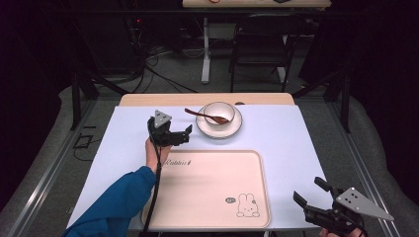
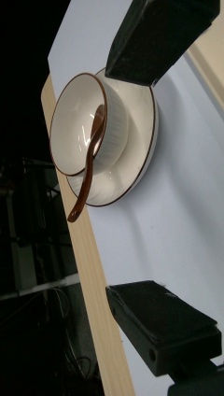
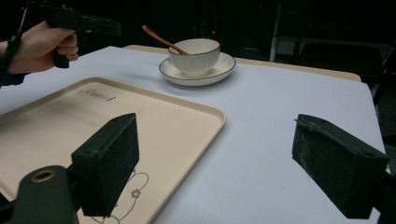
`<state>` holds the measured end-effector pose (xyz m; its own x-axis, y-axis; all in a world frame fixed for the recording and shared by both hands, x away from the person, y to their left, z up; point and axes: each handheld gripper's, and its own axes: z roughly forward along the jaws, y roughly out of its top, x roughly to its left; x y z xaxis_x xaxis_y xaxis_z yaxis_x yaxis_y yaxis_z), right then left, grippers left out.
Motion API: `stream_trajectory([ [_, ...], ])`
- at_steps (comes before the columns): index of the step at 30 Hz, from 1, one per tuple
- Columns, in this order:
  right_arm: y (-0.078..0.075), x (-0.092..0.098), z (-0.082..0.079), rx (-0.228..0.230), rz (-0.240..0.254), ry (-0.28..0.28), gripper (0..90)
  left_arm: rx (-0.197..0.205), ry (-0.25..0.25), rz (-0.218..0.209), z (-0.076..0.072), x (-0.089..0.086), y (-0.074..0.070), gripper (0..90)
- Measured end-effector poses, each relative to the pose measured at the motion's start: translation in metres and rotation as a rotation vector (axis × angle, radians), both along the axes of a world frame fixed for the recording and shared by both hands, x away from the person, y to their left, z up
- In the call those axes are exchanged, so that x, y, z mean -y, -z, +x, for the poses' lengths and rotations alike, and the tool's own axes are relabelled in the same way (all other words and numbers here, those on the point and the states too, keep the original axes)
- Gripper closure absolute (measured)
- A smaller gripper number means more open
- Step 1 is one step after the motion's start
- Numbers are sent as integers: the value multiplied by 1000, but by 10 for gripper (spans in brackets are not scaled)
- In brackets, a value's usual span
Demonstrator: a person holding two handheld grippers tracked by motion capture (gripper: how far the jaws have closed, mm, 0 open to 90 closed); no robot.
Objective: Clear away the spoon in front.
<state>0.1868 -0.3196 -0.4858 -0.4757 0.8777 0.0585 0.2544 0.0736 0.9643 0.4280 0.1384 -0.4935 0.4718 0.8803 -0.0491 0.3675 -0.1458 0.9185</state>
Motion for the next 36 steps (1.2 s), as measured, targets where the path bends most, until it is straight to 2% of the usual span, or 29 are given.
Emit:
stream_trajectory([
  [7,0,0,0,1,-2,0,140,-20,-23,-16,13,4,2,1],
  [10,0,0,0,0,0,0,140,-26,-30,-9,18,7,2,1],
  [18,0,0,0,1,0,0,140,-26,-44,-14,29,16,4,0],
  [20,0,0,0,1,-1,0,140,-40,-52,-20,34,20,5,0],
  [26,0,0,0,1,-1,0,140,-51,-58,-3,41,28,7,8],
  [30,0,0,0,0,2,0,140,-56,-59,-19,45,33,8,68],
  [36,0,0,0,0,2,0,140,-63,-62,-17,51,39,6,151],
])
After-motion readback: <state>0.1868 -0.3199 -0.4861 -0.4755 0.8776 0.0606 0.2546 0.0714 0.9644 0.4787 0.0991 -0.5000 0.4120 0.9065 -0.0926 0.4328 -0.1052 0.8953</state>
